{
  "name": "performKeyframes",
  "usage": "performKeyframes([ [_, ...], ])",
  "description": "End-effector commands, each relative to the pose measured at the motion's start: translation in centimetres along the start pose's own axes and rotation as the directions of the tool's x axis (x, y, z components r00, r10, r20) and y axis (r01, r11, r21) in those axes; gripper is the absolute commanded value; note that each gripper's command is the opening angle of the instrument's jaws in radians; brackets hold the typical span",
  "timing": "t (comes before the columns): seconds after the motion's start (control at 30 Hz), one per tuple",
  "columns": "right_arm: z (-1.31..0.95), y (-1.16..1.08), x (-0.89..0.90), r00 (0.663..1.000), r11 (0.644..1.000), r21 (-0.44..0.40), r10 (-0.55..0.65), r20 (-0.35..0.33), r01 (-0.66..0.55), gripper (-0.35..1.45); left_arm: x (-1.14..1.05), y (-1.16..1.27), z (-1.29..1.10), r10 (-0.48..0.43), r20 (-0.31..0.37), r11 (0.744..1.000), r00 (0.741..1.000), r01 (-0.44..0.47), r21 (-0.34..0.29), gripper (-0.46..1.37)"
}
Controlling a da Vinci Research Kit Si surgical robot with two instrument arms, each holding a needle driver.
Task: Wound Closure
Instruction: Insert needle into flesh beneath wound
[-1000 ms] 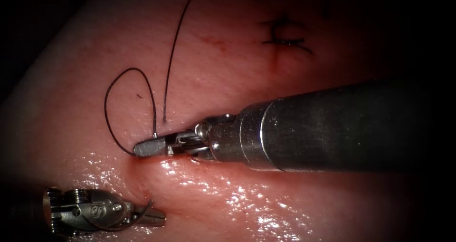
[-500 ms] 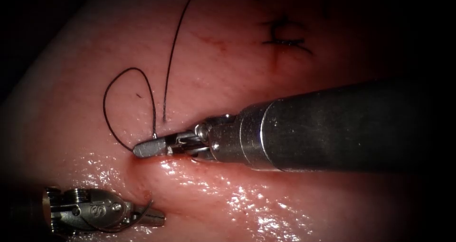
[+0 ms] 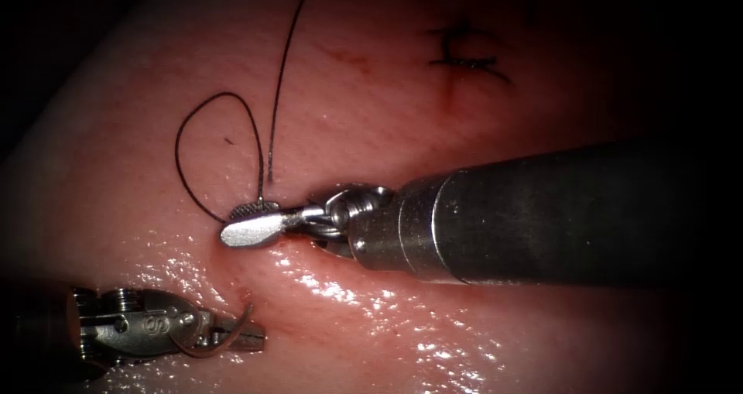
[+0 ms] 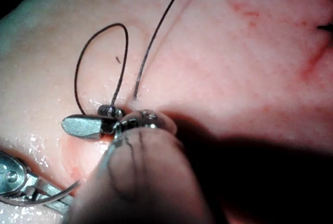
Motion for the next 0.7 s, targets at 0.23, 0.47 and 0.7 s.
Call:
performKeyframes([
  [0.23, -0.08, 0.11, 0.12, 0.999, 0.999, -0.02, -0.047, -0.014, 0.047, 1.14, 0.02, 0.0, 0.01, 0.006, 0.0, 1.0, 1.0, -0.006, -0.008, -0.35],
  [0.47, -0.11, 0.13, 0.15, 0.997, 0.996, -0.032, -0.083, -0.004, 0.083, 1.13, 0.04, 0.0, 0.03, 0.004, -0.001, 1.0, 1.0, -0.004, -0.006, -0.35],
  [0.7, -0.1, 0.13, 0.15, 0.996, 0.996, -0.032, -0.089, -0.004, 0.089, 1.12, 0.04, -0.01, 0.03, 0.01, -0.001, 1.0, 1.0, -0.01, -0.006, -0.35],
])
